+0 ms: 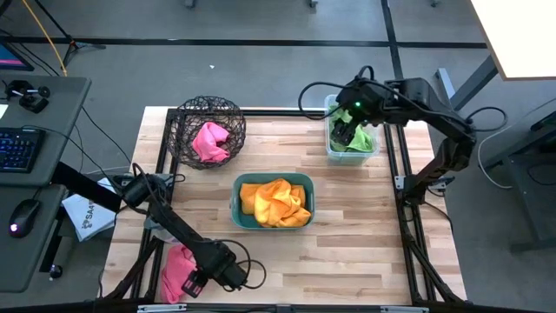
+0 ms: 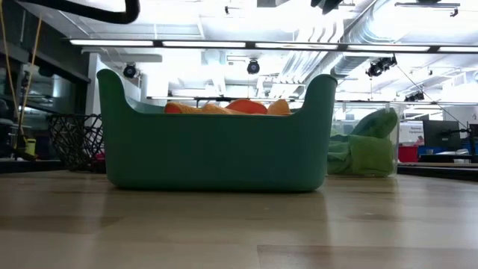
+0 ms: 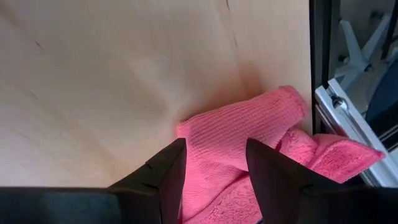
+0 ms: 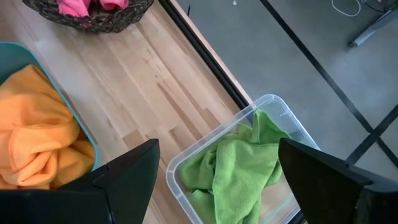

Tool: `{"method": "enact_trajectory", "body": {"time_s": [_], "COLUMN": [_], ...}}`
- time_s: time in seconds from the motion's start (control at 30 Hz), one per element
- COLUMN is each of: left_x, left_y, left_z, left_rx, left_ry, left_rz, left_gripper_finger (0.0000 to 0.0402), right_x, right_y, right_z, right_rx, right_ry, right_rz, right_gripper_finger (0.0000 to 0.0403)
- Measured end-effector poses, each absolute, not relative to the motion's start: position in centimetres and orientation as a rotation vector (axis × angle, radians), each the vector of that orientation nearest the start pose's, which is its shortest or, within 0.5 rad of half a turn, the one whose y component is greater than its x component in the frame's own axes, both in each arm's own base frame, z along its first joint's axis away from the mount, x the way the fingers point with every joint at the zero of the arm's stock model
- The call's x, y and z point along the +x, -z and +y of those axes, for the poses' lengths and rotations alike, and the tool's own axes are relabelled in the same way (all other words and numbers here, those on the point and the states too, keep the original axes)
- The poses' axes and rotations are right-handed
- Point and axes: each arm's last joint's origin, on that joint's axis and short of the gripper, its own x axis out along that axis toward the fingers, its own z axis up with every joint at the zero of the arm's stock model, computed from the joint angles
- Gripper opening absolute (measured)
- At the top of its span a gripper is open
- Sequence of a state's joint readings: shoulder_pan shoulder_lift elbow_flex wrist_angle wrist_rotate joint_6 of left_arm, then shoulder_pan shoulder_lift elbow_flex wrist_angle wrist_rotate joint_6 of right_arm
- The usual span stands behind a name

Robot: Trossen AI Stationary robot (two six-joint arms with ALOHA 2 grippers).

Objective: Sort microfiber towel by color & place in baskets
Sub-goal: Put the pink microfiber cloth into the wire basket

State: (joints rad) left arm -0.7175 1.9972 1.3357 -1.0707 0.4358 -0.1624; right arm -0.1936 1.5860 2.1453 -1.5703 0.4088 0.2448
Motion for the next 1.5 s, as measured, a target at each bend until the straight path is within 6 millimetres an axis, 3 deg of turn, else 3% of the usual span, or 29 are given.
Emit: {"method": "enact_trajectory", "body": {"time_s": [0.17,0.4,0.6,0.83,1.27,1.5], "left_x": [24.9,24.9,25.0,25.0,24.6,23.5], "left_y": [-14.8,-14.4,-14.3,-14.3,-14.3,-12.9], "left_z": [-23.8,-24.5,-24.6,-24.6,-24.4,-23.5], "left_rx": [0.150,0.134,0.190,0.134,0.125,0.113], "left_ry": [0.685,0.680,0.642,0.568,0.534,0.488], "left_rz": [1.850,1.823,1.790,1.812,1.854,1.920], "left_gripper_finger": [0.0151,0.0113,0.0113,0.0114,0.0204,0.0227], "right_x": [24.0,24.0,24.0,24.0,24.0,24.0], "right_y": [-47.0,-47.0,-47.0,-47.0,-47.0,-47.0], "right_z": [-5.9,-5.9,-5.9,-5.9,-5.9,-5.9], "right_rx": [0.109,0.107,0.106,0.106,0.106,0.106], "right_ry": [0.670,0.669,0.669,0.668,0.669,0.669], "right_rz": [0.936,0.937,0.937,0.937,0.937,0.937], "right_gripper_finger": [0.0326,0.0326,0.0326,0.0326,0.0326,0.0326]}}
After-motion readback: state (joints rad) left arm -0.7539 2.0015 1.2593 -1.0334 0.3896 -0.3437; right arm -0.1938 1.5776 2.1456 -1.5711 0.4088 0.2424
